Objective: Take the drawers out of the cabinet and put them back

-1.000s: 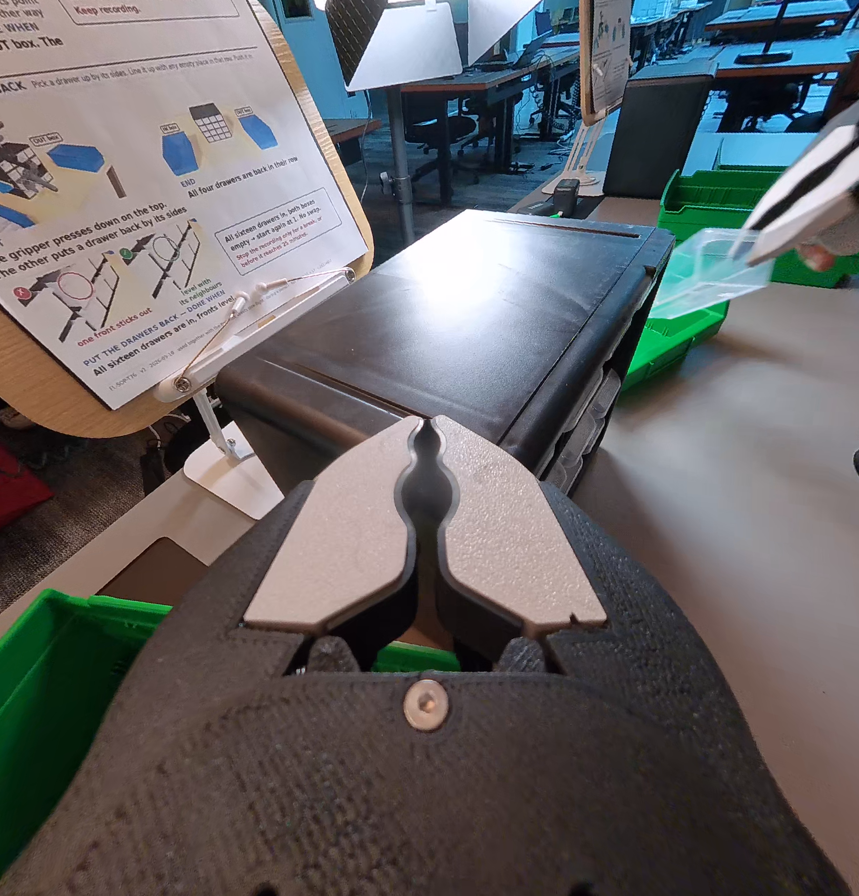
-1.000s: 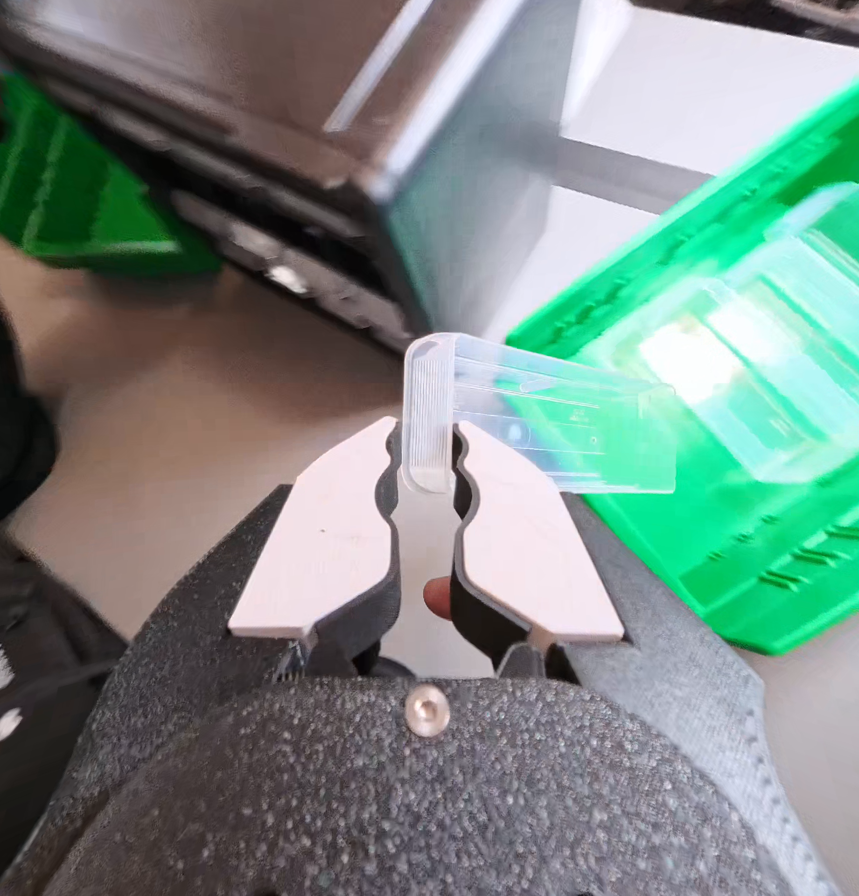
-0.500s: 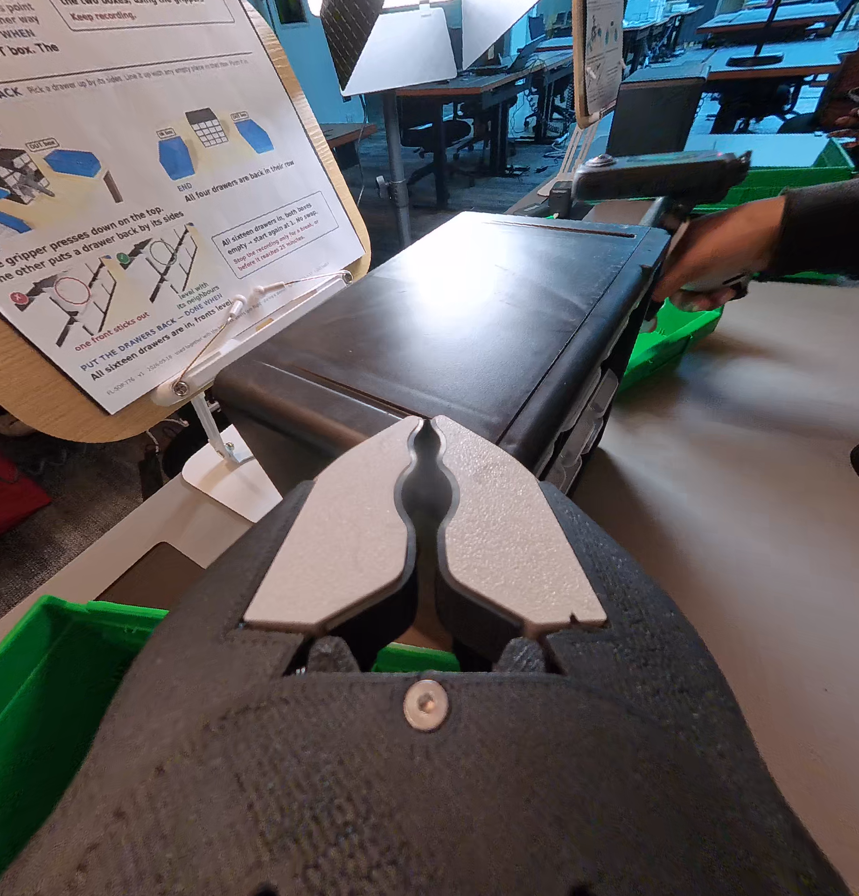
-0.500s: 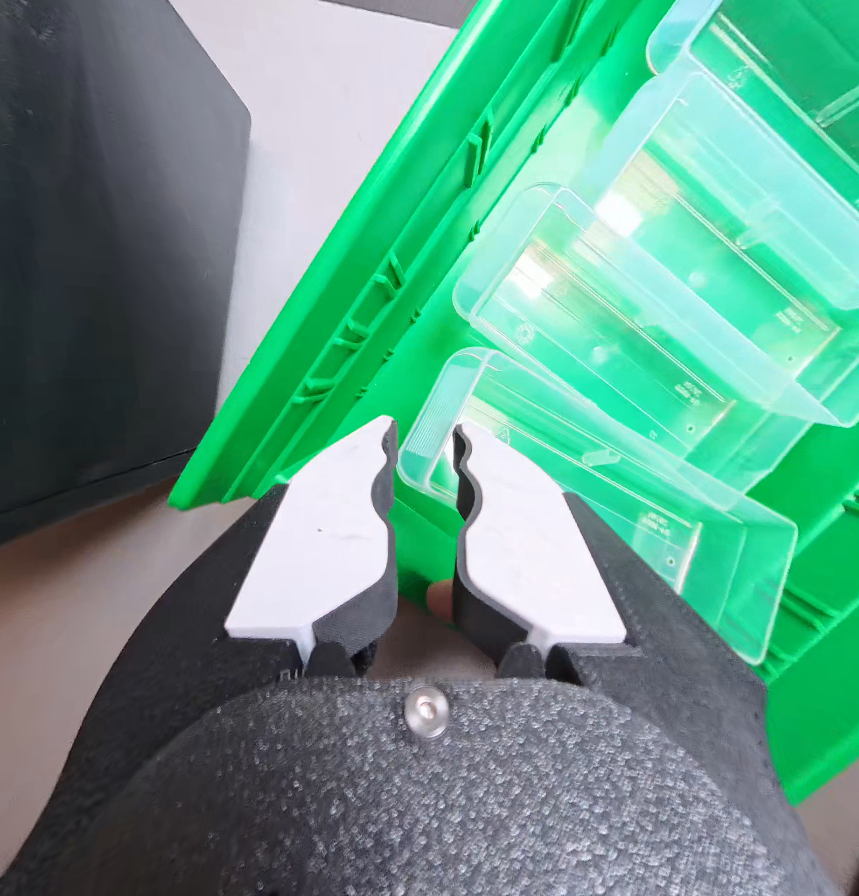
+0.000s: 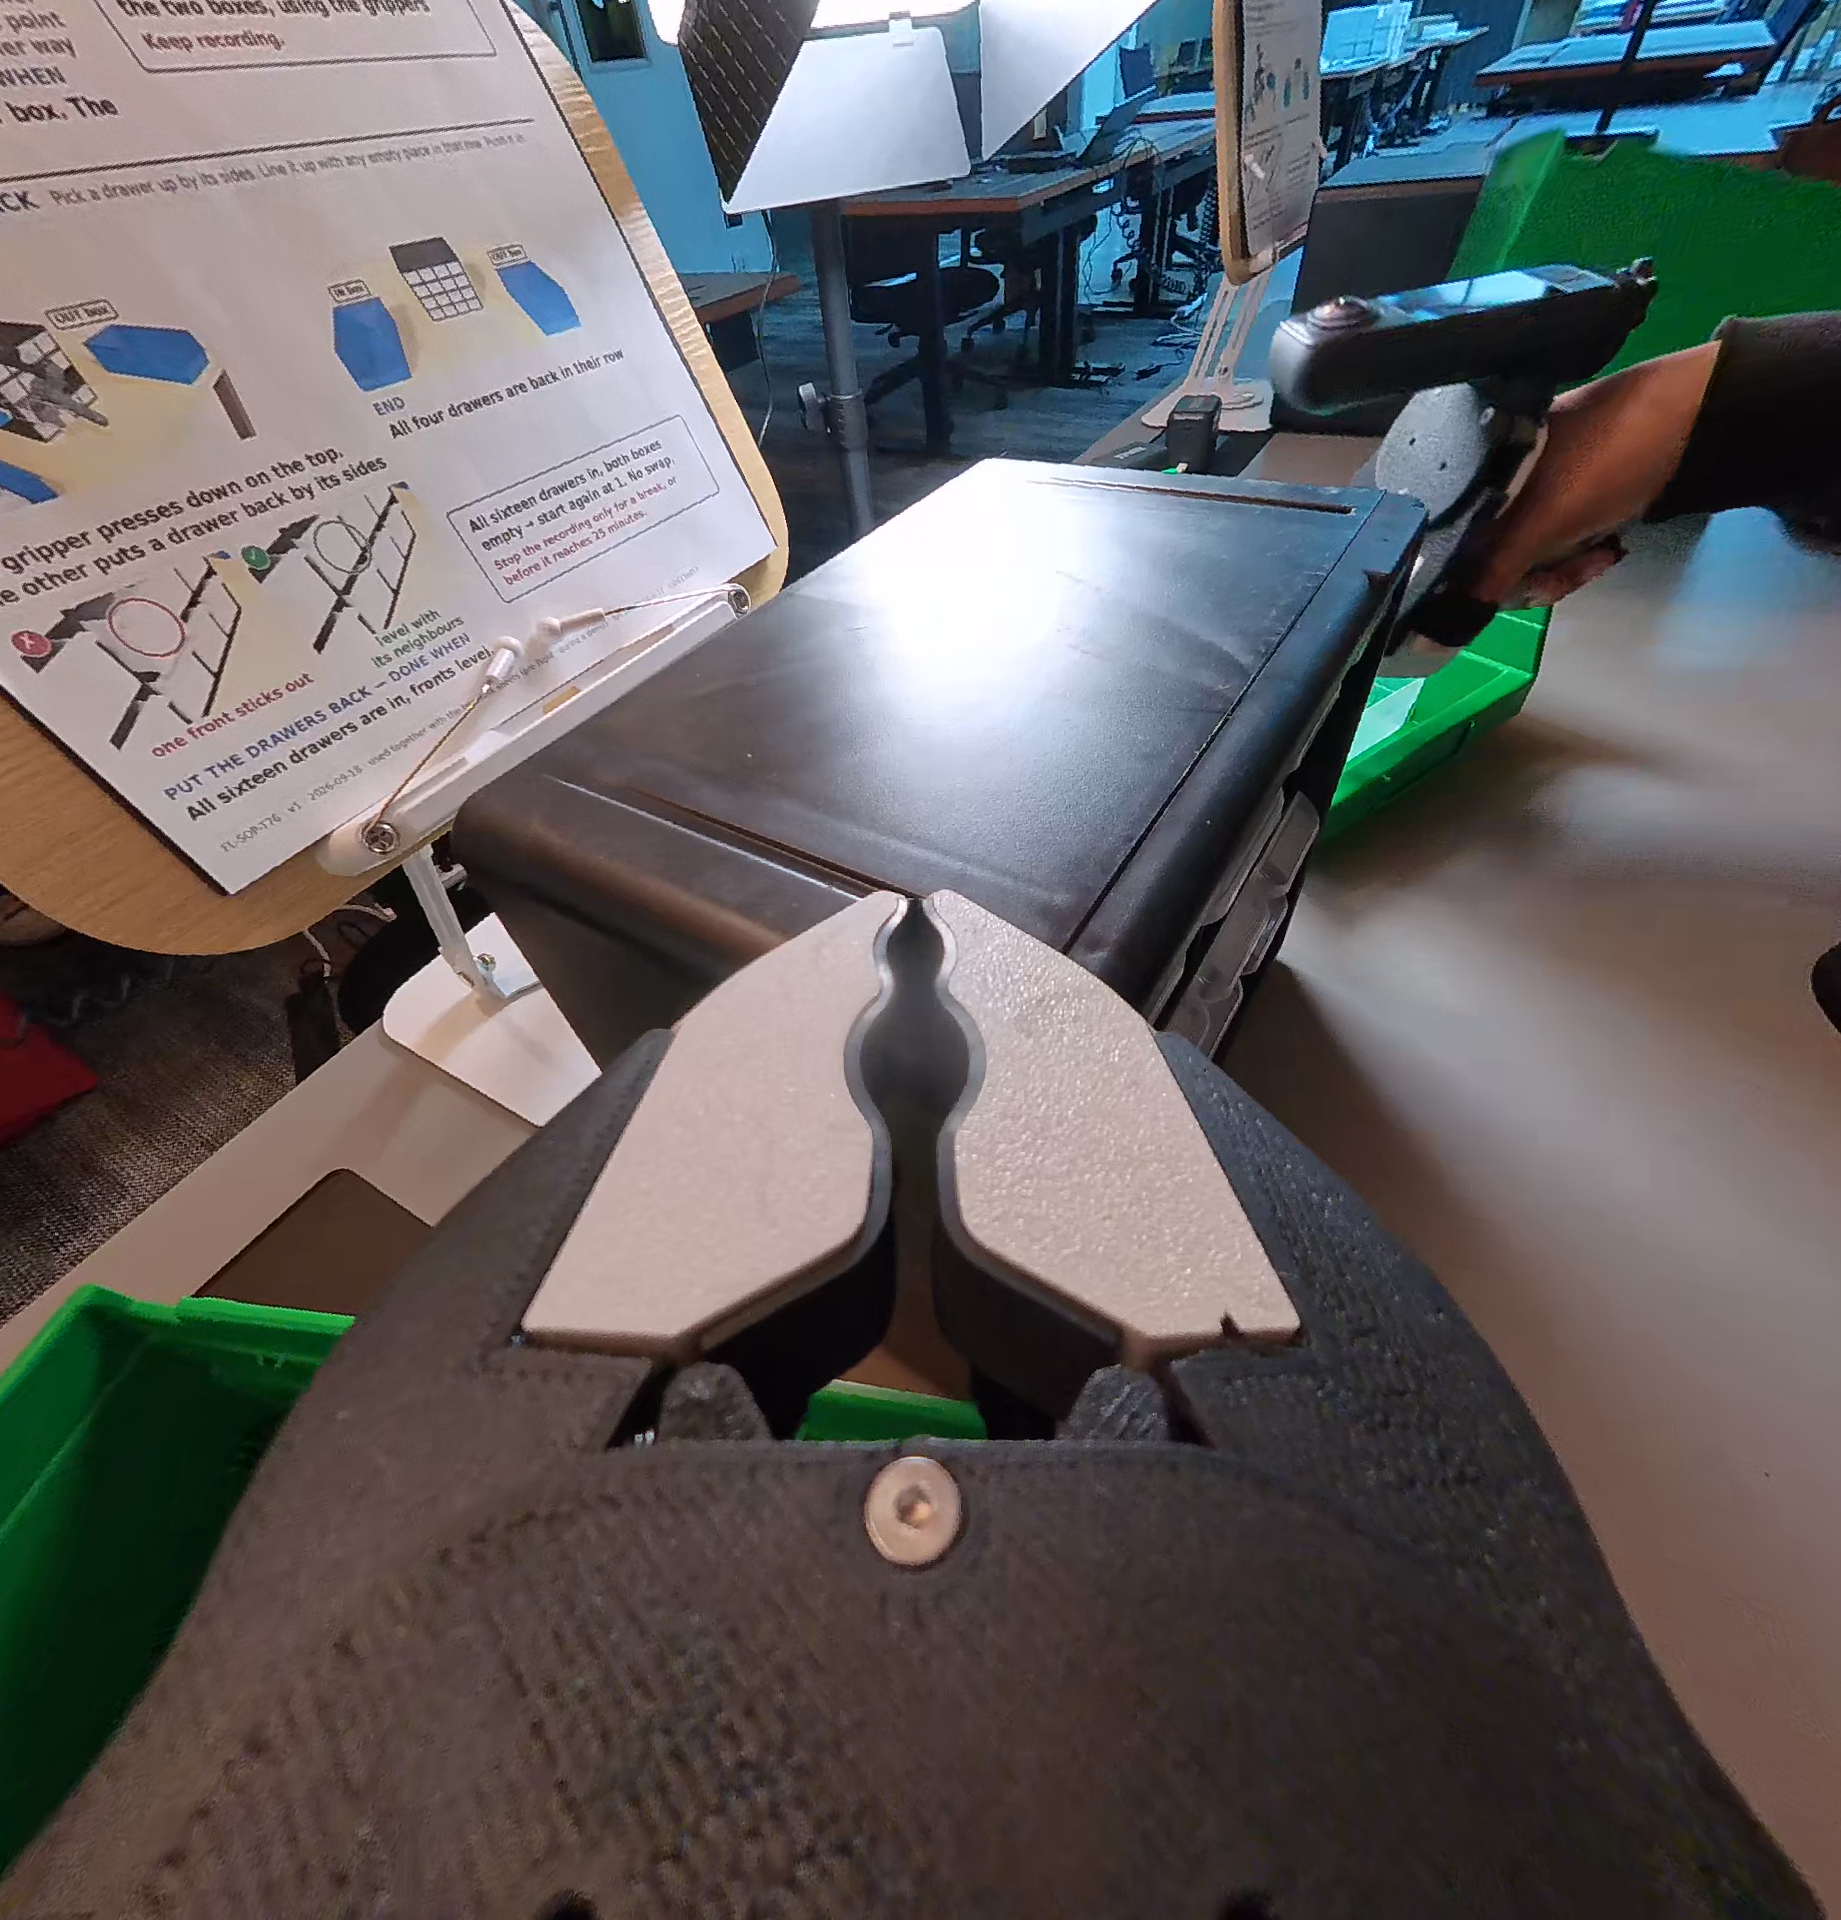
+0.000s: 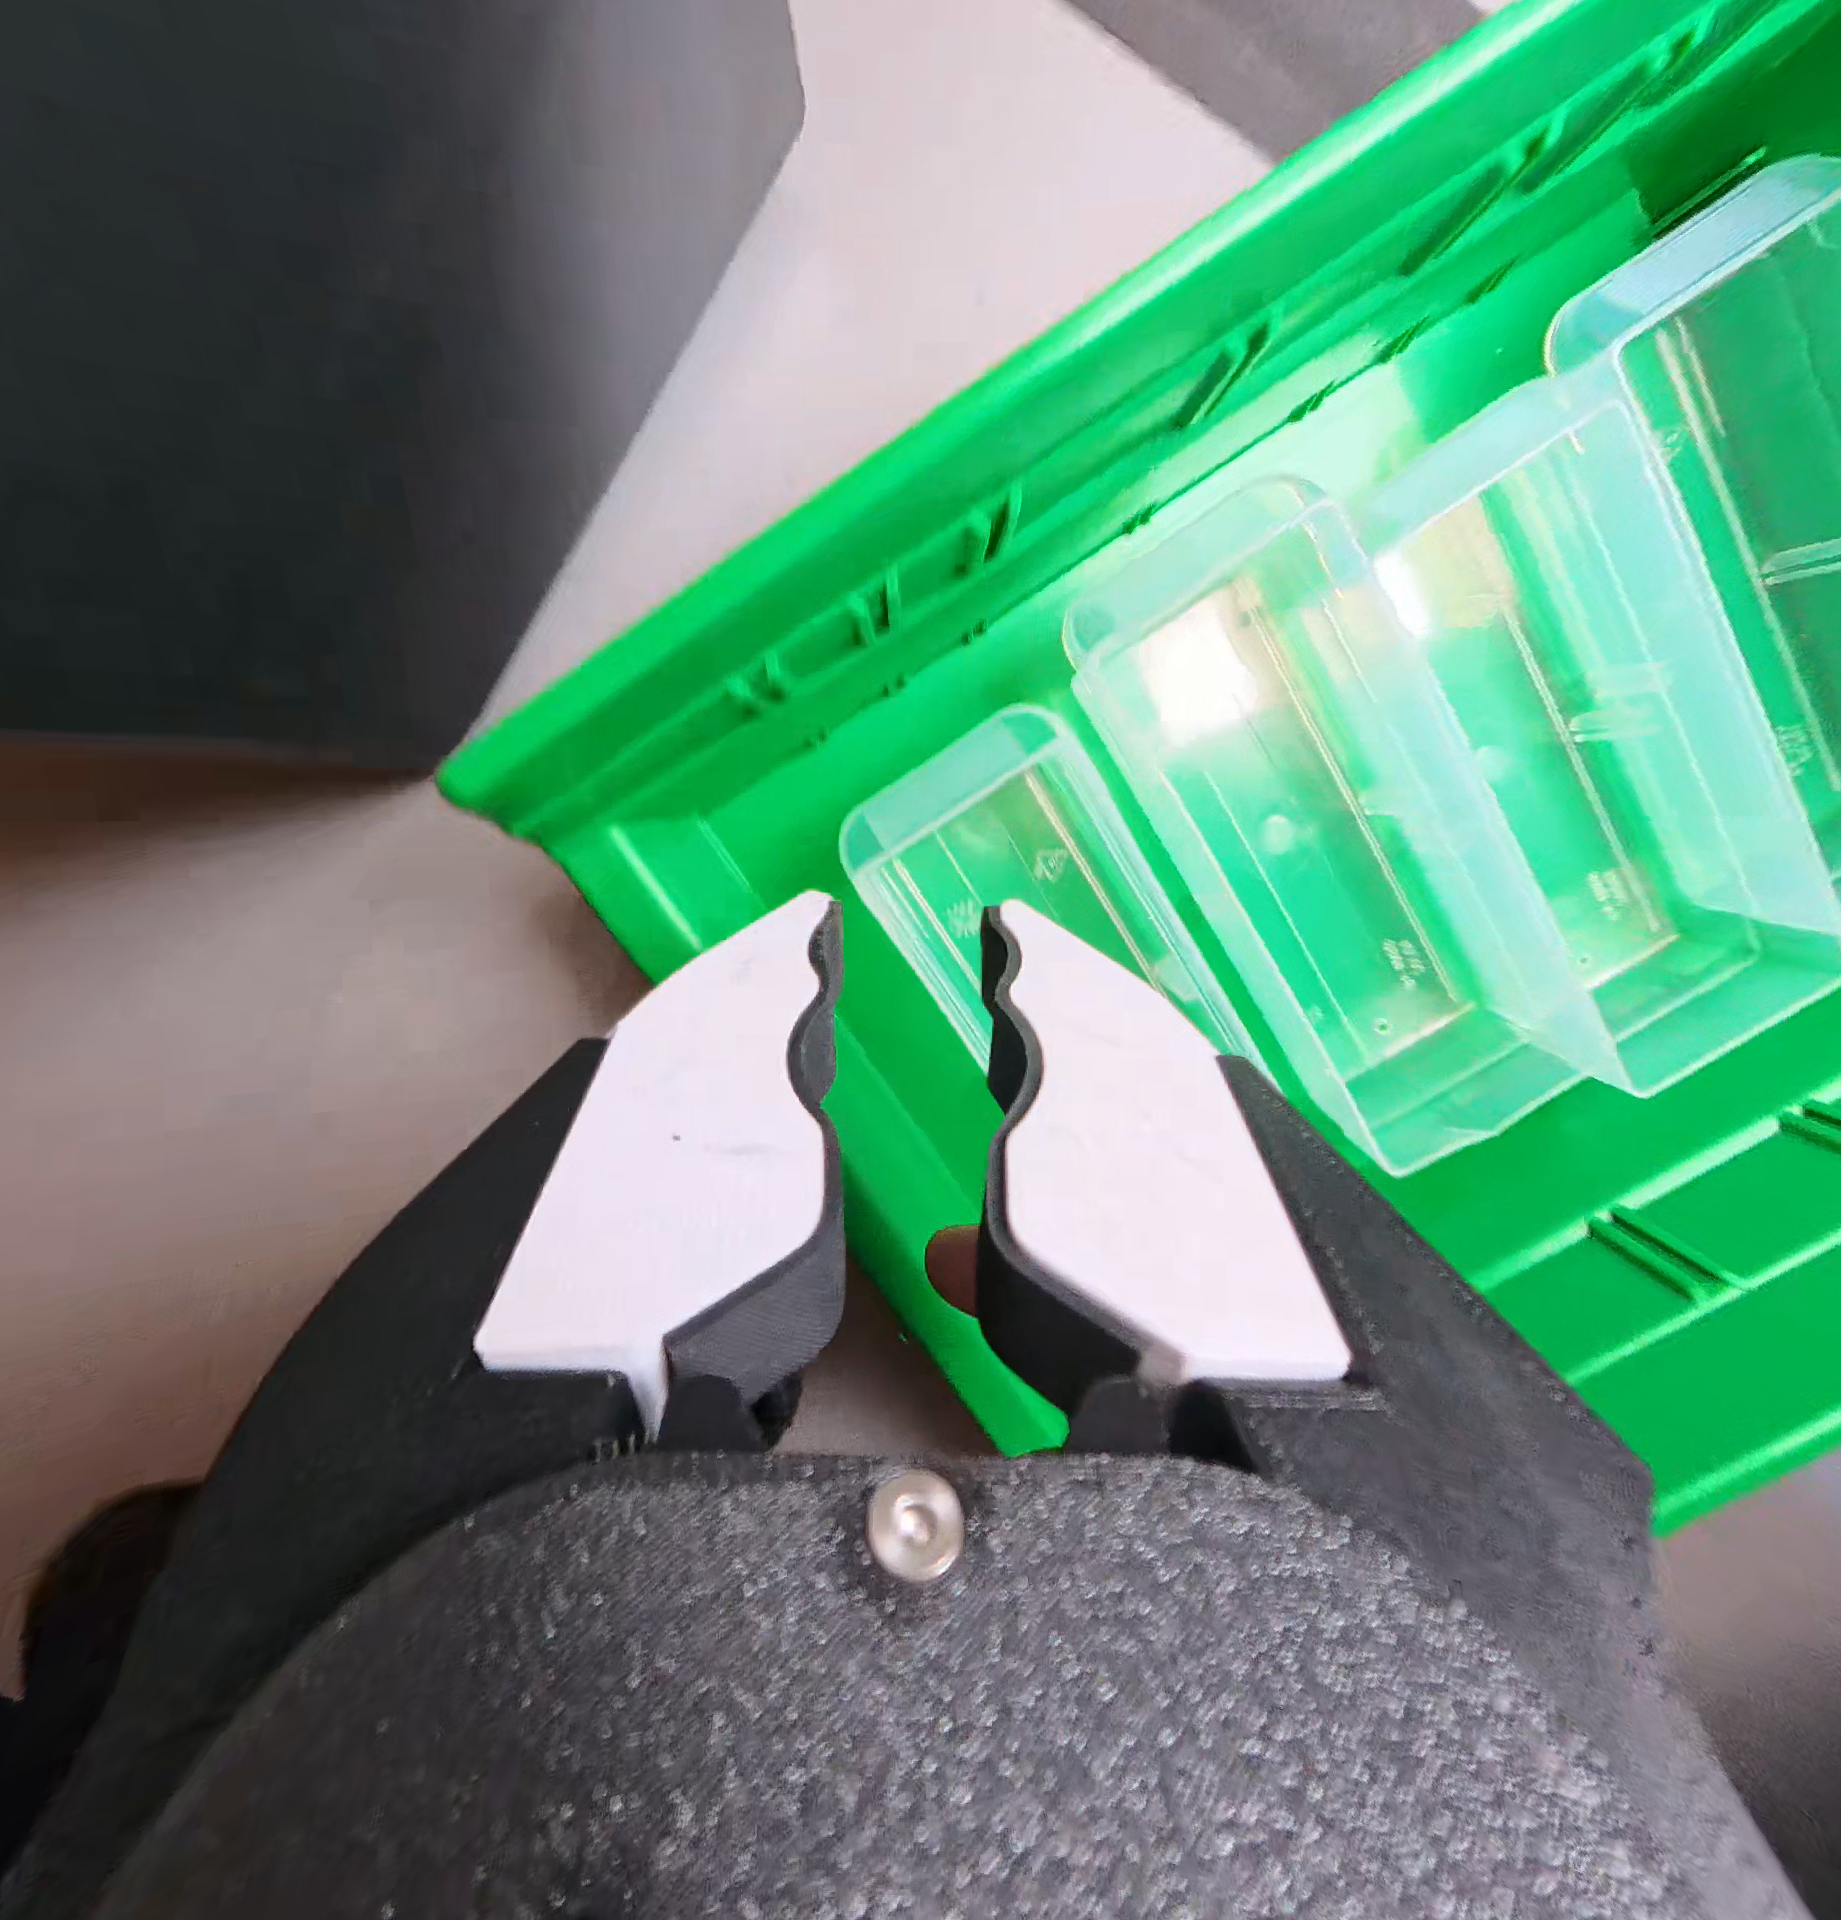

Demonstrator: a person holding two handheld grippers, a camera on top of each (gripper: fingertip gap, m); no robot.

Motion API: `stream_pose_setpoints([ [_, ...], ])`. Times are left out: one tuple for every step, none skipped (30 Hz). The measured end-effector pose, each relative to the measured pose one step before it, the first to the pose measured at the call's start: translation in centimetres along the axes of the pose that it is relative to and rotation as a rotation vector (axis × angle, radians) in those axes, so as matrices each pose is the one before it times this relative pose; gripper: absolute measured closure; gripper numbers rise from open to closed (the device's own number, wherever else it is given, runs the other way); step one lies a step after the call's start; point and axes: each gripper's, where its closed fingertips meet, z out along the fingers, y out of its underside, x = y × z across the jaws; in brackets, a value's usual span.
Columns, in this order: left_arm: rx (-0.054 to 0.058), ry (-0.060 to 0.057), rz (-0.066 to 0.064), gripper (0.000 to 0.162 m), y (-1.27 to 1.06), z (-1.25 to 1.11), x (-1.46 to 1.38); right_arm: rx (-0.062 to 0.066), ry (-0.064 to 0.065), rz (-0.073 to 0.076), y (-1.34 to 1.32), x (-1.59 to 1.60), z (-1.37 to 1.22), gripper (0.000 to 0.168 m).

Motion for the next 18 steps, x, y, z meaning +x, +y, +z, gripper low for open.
stream_pose_setpoints([
  [0.0008, 0.0005, -0.001, 0.162, 0.002, 0.001, 0.008, -0.0301, -0.0134, -0.0348, 0.947, -0.067, 0.012, 0.144],
  [0.0007, 0.0001, -0.0006, 0.162, 0.003, 0.001, 0.0, -0.0309, -0.0249, -0.0326, 0.989, -0.286, 0.134, 0.145],
  [0.0006, -0.0001, -0.0005, 0.162, -0.005, -0.003, -0.004, -0.0227, -0.0111, -0.0338, 0.85, -0.131, 0.214, 0.145],
  [0.0007, 0.0001, -0.0006, 0.162, 0.004, -0.006, 0.007, -0.0185, 0.0144, -0.0261, 0.725, 0.222, 0.283, 0.145],
  [0.0011, 0.0004, -0.0008, 0.162, -0.01, -0.006, -0.003, -0.0204, 0.0261, -0.0188, 0.663, 0.402, 0.367, 0.146],
  [0.0015, 0.0007, -0.0014, 0.162, 0.006, -0.004, -0.001, -0.0137, 0.016, -0.0159, 0.482, 0.218, 0.456, 0.148],
  [0.0018, 0.0009, -0.0021, 0.162, -0.008, 0.002, -0.001, -0.0083, 0.0136, -0.0117, 0.315, 0.14, 0.468, 0.15],
  [0.0016, 0.0007, -0.0021, 0.162, 0.008, -0.011, -0.002, -0.0133, 0.0202, -0.0138, 0.264, 0.192, 0.418, 0.155],
  [0.001, 0.0, -0.0014, 0.162, -0.008, -0.006, -0.004, -0.0086, 0.0202, -0.0185, 0.122, 0.136, 0.342, 0.161],
  [0.0005, -0.0006, -0.0002, 0.162, 0.004, -0.001, 0.002, 0.0009, 0.0169, -0.024, -0.089, 0.05, 0.235, 0.163],
  [0.0003, -0.0004, 0.0002, 0.162, -0.003, -0.004, 0.0, 0.008, 0.02, -0.024, -0.23, 0.084, 0.08, 0.164],
  [0.0007, 0.0005, -0.0004, 0.162, 0.003, 0.0, 0.003, 0.0101, 0.0092, -0.0204, -0.291, -0.044, 0.0, 0.164],
  [0.0014, 0.0017, -0.0013, 0.162, 0.0, -0.008, -0.004, 0.0096, 0.0015, -0.0134, -0.316, -0.138, 0.013, 0.165],
  [0.0021, 0.0027, -0.0021, 0.162, -0.009, -0.002, 0.002, 0.0071, 0.0038, -0.0131, -0.285, -0.087, 0.011, 0.165],
  [0.0025, 0.0033, -0.0027, 0.162, 0.006, 0.005, 0.001, 0.0018, 0.0008, -0.0169, -0.192, -0.119, 0.015, 0.165],
  [0.0027, 0.0032, -0.0026, 0.162, -0.005, -0.003, 0.005, 0.0057, 0.0087, -0.0162, -0.23, 0.013, 0.035, 0.165],
  [0.0023, 0.0026, -0.0022, 0.162, -0.003, 0.001, 0.002, 0.0106, 0.0054, -0.0157, -0.27, -0.023, 0.044, 0.165],
  [0.0016, 0.0018, -0.0017, 0.162, -0.005, 0.0, -0.005, 0.0142, 0.0015, -0.0145, -0.29, -0.081, 0.042, 0.165],
])
